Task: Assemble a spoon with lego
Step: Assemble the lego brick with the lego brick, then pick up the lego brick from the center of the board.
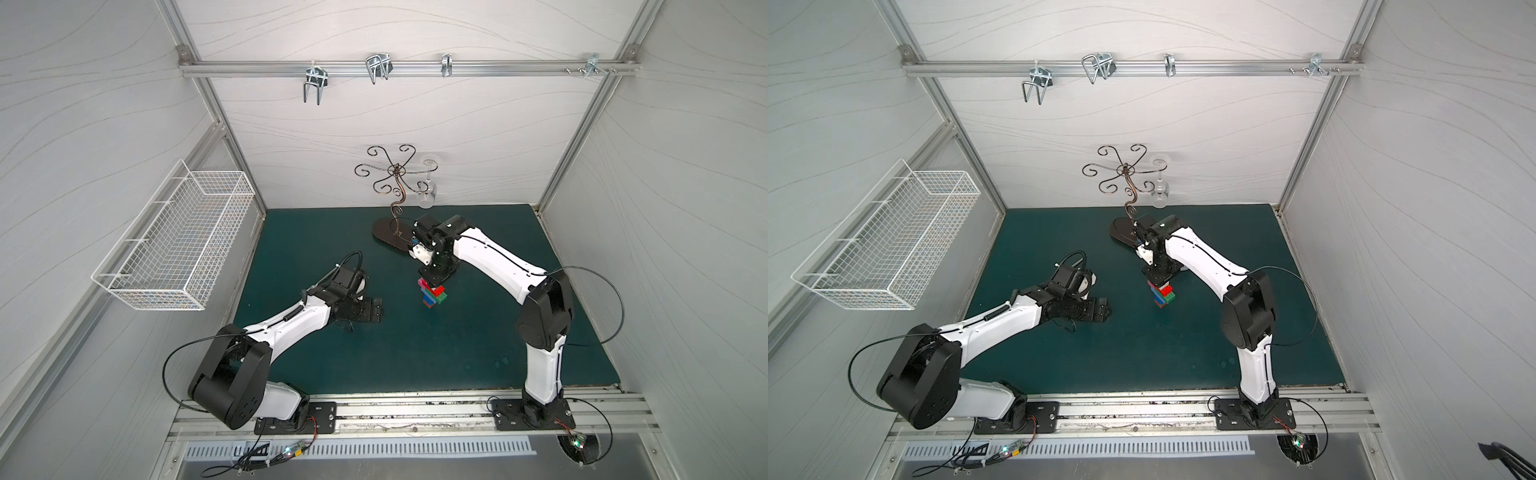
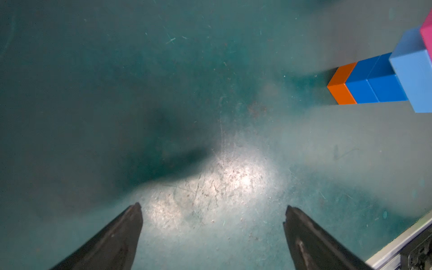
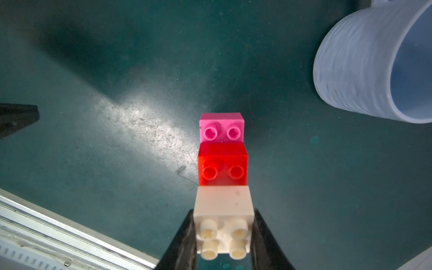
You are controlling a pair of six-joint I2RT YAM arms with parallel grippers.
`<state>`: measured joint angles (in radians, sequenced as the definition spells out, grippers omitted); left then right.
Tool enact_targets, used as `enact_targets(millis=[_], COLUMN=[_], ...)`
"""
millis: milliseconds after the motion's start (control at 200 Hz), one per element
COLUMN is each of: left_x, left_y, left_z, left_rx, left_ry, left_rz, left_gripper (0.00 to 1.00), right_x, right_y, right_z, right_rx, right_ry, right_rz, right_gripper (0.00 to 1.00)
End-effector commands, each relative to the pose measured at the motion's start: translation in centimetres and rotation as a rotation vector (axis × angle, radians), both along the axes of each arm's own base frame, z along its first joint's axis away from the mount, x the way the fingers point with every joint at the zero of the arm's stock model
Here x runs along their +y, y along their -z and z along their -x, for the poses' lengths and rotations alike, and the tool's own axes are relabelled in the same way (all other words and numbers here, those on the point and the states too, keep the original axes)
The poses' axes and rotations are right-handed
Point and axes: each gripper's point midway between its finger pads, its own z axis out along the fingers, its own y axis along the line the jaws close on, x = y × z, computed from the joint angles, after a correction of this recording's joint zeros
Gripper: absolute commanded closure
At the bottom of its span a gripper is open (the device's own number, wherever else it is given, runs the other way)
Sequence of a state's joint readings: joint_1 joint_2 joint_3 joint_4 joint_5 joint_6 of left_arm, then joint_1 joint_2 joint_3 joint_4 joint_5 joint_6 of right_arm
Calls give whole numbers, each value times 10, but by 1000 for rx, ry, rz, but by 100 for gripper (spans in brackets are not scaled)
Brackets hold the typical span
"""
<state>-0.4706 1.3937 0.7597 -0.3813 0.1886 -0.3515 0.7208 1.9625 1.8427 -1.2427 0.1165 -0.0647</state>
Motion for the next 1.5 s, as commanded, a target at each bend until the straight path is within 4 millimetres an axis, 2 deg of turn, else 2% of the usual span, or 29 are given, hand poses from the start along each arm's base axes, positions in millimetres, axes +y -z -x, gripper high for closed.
enact_targets(millis=[0, 235, 415, 515, 715, 855, 965, 1066, 1271, 1496], left_x=[-4, -4, -4, -4, -3, -3, -3, -3, -3, -1], left_y=[-21, -22, -21, -22, -24, -24, -24, -24, -26, -27], left_z=[-13, -14, -14, -14, -13, -14, -14, -13, -13, -12], left_rx=[-66, -69, -67, -71, -74, -76, -74, -73, -75, -76], left_ry=[7, 9, 9, 11, 12, 12, 11, 11, 9, 4], left_rz=[8, 4, -2, -2, -8, -9, -4, -6, -2, -5], left_gripper=[0, 0, 0, 0, 0, 0, 0, 0, 0, 0], right_x=[-8, -12, -3, 2, -8, -15, -18, -16, -2, 4], right_y=[23, 37, 34, 41, 50, 54, 60, 54, 25, 34], right_z=[10, 14, 16, 20, 22, 32, 28, 23, 10, 5], right_rx=[76, 113, 97, 140, 216, 273, 261, 230, 137, 127], right_ry=[-15, -41, -108, -118, -47, -17, -16, -17, -14, -17], right_rz=[73, 130, 152, 147, 159, 164, 182, 175, 80, 49], right_gripper=[70, 71, 71, 71, 72, 71, 69, 63, 53, 53])
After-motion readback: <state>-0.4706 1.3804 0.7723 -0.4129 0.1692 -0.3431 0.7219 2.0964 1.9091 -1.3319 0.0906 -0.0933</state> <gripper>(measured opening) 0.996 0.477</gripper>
